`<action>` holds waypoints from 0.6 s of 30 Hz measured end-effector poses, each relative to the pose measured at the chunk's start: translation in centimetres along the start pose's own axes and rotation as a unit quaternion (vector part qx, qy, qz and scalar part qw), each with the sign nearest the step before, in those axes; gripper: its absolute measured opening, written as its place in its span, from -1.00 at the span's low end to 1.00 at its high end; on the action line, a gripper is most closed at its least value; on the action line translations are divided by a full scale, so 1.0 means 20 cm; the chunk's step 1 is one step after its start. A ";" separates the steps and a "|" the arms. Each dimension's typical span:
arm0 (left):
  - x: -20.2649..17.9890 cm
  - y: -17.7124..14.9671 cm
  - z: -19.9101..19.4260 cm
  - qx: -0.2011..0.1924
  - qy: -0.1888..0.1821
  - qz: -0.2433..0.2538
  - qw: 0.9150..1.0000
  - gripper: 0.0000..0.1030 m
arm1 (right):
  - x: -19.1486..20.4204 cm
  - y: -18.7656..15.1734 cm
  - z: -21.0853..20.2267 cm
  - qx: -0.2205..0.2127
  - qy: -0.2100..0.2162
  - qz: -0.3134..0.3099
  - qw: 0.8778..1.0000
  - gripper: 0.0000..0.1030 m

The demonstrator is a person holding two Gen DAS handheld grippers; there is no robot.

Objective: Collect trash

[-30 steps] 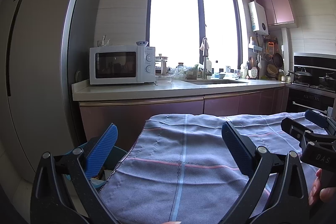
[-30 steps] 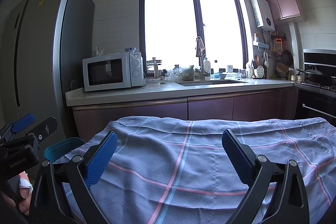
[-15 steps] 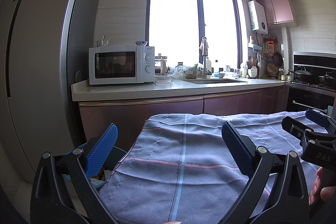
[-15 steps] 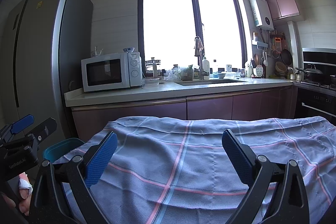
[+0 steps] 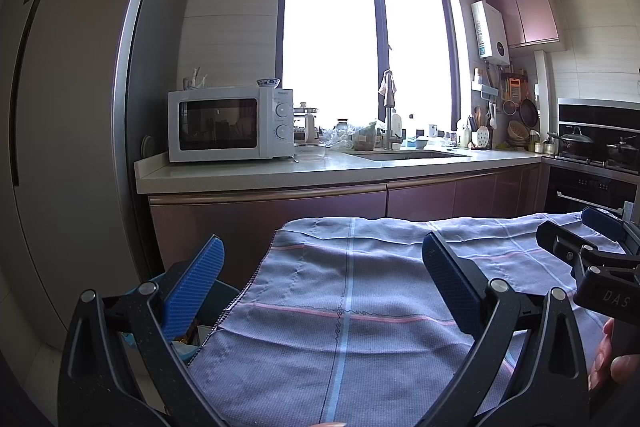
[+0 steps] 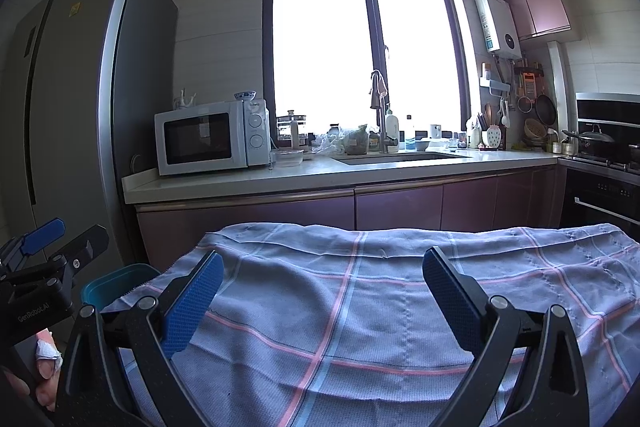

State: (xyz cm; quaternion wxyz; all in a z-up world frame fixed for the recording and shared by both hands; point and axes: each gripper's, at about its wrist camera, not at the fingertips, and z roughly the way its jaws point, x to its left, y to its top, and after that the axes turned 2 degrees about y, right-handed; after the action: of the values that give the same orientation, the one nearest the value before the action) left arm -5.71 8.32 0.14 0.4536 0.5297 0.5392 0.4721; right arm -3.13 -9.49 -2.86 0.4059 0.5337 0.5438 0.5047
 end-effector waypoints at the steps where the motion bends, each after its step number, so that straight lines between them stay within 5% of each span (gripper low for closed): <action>1: 0.00 0.00 0.00 0.000 0.000 0.000 1.000 0.89 | 0.00 0.00 0.00 0.001 0.000 0.000 1.000 0.87; 18: -0.01 0.00 0.03 0.000 -0.004 0.003 1.000 0.89 | 0.00 0.01 0.00 0.001 -0.001 -0.001 1.000 0.87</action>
State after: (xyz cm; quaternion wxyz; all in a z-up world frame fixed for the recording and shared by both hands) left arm -5.05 8.16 0.07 0.4543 0.5332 0.5355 0.4718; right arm -3.04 -9.55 -2.68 0.4062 0.5340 0.5443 0.5036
